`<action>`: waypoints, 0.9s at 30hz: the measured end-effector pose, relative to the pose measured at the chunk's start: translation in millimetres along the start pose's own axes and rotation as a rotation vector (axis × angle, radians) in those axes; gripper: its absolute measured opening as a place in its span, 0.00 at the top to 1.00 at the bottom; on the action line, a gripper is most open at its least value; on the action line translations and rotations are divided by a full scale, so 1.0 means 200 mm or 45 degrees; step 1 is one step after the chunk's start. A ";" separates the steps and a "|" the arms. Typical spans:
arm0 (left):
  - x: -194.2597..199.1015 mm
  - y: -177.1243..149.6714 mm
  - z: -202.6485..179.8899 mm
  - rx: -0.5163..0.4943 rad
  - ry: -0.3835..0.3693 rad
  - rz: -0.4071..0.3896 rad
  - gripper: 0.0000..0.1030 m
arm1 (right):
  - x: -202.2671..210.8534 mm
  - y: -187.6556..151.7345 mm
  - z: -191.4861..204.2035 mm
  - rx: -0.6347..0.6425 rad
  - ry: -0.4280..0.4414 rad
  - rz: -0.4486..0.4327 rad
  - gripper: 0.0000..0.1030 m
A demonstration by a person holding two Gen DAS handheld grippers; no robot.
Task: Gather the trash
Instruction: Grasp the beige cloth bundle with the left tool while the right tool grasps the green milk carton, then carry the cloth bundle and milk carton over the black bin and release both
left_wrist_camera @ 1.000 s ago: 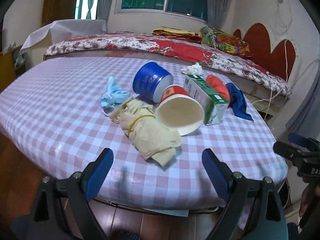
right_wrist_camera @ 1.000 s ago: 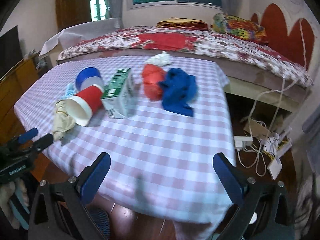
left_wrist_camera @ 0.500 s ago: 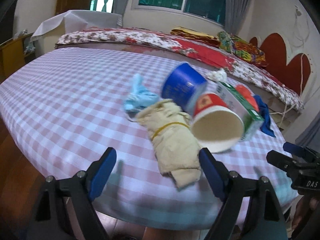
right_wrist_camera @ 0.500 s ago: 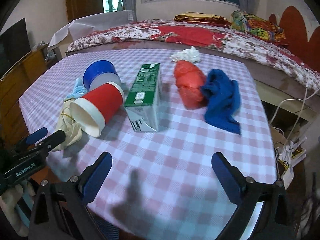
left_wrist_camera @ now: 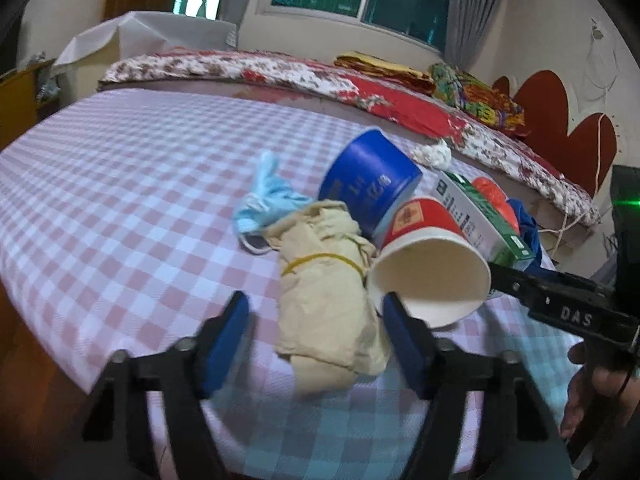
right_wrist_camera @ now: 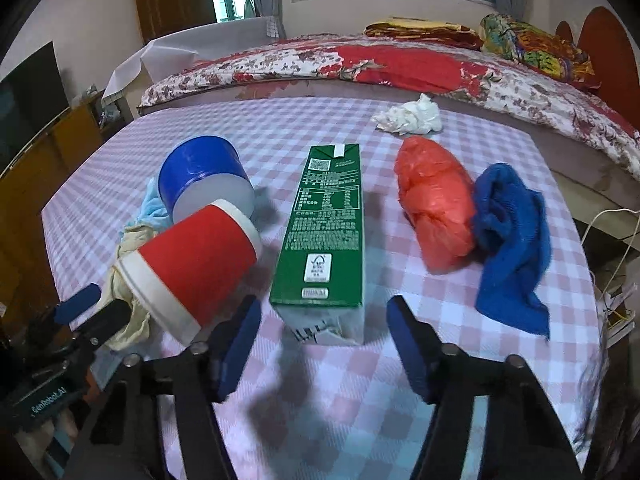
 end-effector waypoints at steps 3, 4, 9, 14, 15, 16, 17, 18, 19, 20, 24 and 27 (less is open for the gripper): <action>-0.01 -0.01 -0.01 -0.031 -0.027 0.026 0.68 | -0.02 0.00 0.00 -0.009 0.014 0.012 0.56; 0.00 -0.01 -0.02 -0.043 -0.031 0.023 0.73 | -0.02 0.00 -0.01 -0.012 0.023 0.011 0.56; 0.04 0.00 -0.09 -0.093 -0.071 0.006 0.77 | 0.02 -0.01 -0.03 -0.028 0.026 -0.021 0.58; 0.09 0.00 -0.12 -0.106 -0.064 -0.023 0.78 | 0.11 -0.05 -0.07 -0.032 0.010 -0.063 0.60; 0.10 0.01 -0.13 -0.106 -0.067 -0.026 0.78 | 0.12 -0.06 -0.08 -0.029 0.004 -0.068 0.60; 0.10 0.01 -0.13 -0.107 -0.067 -0.029 0.79 | 0.15 -0.07 -0.09 -0.024 -0.004 -0.075 0.60; 0.12 0.01 -0.13 -0.111 -0.065 -0.038 0.79 | 0.17 -0.08 -0.10 -0.022 -0.010 -0.087 0.60; 0.13 0.01 -0.14 -0.113 -0.065 -0.044 0.79 | 0.19 -0.09 -0.11 -0.022 -0.013 -0.097 0.60; 0.14 0.02 -0.14 -0.115 -0.064 -0.056 0.80 | 0.22 -0.10 -0.12 -0.022 -0.018 -0.107 0.60; 0.16 0.02 -0.14 -0.116 -0.063 -0.066 0.80 | 0.24 -0.12 -0.13 -0.023 -0.019 -0.112 0.60; 0.18 0.01 -0.16 -0.129 -0.060 -0.069 0.80 | 0.33 -0.17 -0.17 -0.041 -0.032 -0.143 0.60; 0.21 0.01 -0.18 -0.140 -0.054 -0.085 0.80 | 0.40 -0.22 -0.19 -0.049 -0.040 -0.167 0.60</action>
Point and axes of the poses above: each gripper's, at about its wrist camera, not at the fingertips, and x roughly against the way its jaws point, z to its left, y to its top, the point moved 6 cm from there along -x, roughly the way its jaws point, and after that the axes turned 12 degrees about z, right-handed, at the moved point
